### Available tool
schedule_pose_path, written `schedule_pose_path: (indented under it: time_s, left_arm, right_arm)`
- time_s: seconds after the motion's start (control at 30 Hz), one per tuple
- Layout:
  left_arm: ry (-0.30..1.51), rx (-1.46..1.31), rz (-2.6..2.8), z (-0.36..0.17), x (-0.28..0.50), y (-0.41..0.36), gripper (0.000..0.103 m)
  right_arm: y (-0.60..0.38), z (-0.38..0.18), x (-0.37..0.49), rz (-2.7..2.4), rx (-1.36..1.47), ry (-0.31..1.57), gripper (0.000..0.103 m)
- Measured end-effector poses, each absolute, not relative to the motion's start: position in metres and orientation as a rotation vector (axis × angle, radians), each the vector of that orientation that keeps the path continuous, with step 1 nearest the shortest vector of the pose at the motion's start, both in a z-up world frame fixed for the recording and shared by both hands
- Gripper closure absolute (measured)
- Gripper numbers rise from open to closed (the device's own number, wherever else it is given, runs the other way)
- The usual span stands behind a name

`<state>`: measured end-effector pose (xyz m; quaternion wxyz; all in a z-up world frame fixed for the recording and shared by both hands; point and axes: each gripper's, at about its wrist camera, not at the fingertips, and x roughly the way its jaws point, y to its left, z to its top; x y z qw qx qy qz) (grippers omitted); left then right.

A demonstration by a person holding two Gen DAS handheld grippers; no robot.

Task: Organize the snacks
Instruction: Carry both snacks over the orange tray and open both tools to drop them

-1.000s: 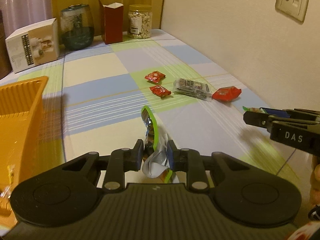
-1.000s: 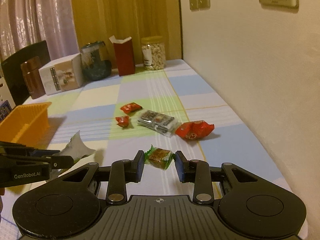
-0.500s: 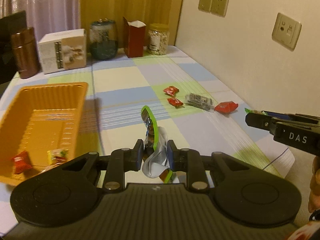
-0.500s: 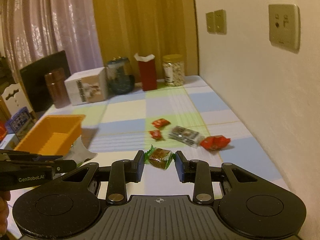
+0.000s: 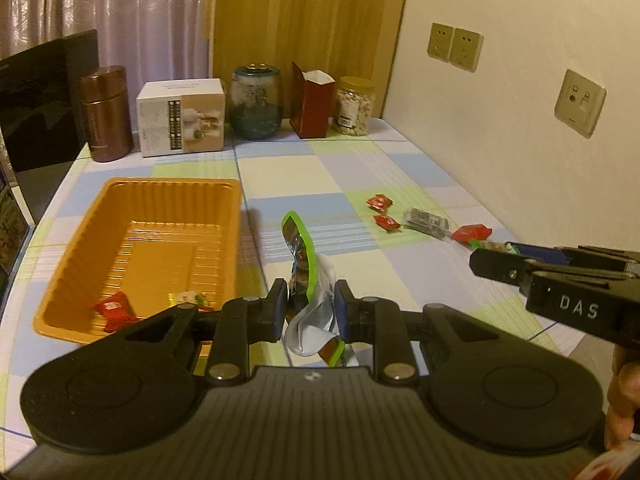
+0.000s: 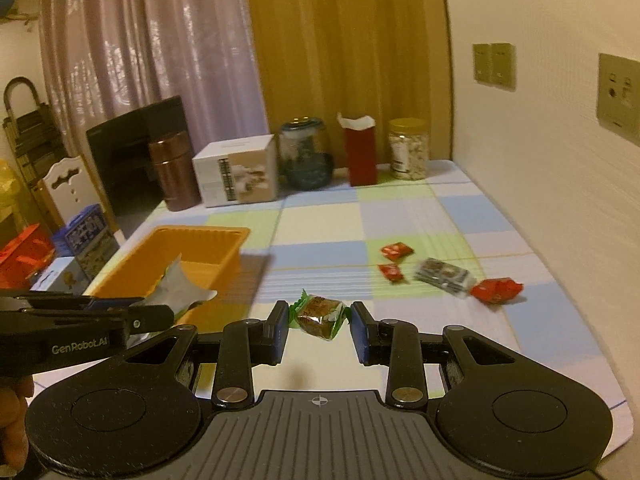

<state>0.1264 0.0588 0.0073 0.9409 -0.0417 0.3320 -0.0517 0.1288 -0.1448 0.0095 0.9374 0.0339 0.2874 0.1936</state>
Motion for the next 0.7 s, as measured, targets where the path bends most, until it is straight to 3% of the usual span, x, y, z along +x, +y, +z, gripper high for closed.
schedule_pose_path:
  time_s: [0.7]
  left_arm:
    - [0.664,-0.083,-0.023,0.017,0.116,0.133,0.081]
  right_arm:
    - [-0.06,0.01,0.131,0.506,0.016,0.604,0.069]
